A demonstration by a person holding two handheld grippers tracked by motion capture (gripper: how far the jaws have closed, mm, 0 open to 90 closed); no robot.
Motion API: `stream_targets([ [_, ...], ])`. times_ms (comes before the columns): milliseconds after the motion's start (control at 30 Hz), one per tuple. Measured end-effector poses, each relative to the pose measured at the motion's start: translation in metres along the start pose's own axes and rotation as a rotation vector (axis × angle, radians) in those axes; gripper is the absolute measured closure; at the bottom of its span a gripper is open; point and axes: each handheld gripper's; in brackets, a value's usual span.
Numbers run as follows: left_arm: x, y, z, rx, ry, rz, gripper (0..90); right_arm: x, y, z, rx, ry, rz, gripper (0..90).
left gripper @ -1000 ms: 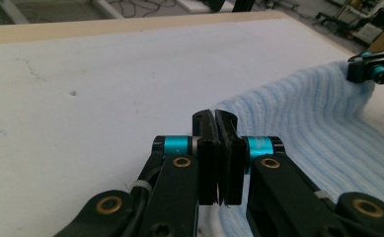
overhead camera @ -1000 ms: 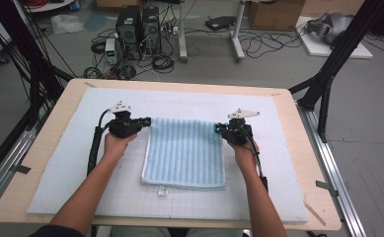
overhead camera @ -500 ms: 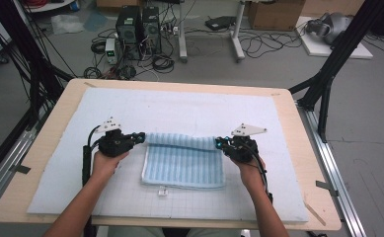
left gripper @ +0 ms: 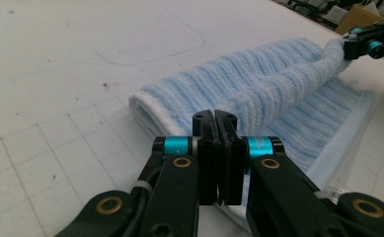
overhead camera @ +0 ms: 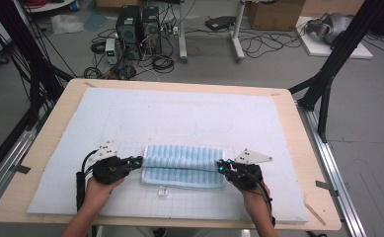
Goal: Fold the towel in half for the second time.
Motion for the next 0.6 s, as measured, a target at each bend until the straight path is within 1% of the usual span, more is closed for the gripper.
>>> stream_targets([
  [67, 0.003, -0.003, -0.003, -0.004, 0.001, -0.005, 87.7, -0.004, -0.004, -0.001, 0.005, -0.017, 0.0, 82.8],
  [133, 0.005, -0.006, -0.005, -0.003, 0.0, -0.006, 87.7, -0.008, -0.008, -0.004, 0.007, -0.021, 0.002, 82.8],
  [233, 0.009, -0.009, -0.009, -0.003, 0.003, -0.013, 87.7, -0.012, -0.012, -0.007, -0.006, -0.015, 0.001, 82.7],
  [300, 0.012, -0.011, -0.011, -0.009, 0.01, -0.017, 87.7, -0.013, -0.013, -0.01, -0.019, -0.011, 0.001, 82.5],
  [367, 0.016, -0.014, -0.013, -0.017, 0.027, -0.023, 87.7, -0.012, -0.013, -0.013, -0.031, -0.012, -0.002, 81.9],
  [400, 0.017, -0.015, -0.013, -0.014, 0.03, -0.028, 87.7, -0.012, -0.013, -0.014, -0.037, -0.007, -0.002, 81.7],
  [467, 0.018, -0.016, -0.014, -0.017, 0.039, -0.051, 87.6, -0.012, -0.012, -0.015, -0.051, -0.01, -0.004, 80.2],
  [533, 0.018, -0.017, -0.014, -0.017, 0.042, -0.076, 86.7, -0.012, -0.013, -0.016, -0.056, -0.008, -0.008, 73.1],
  [567, 0.018, -0.017, -0.013, -0.009, 0.041, -0.073, 83.2, -0.011, -0.014, -0.016, -0.051, 0.003, -0.009, 67.7],
  [600, 0.018, -0.017, -0.012, 0.003, 0.041, -0.058, 76.8, -0.009, -0.016, -0.015, -0.032, 0.02, -0.018, 63.7],
])
Point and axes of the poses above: each handheld gripper's, and its own axes: y roughly forward along the jaws, z roughly out of its top, x roughly to its right, and after that the axes turned 7 degrees about -y, right-handed
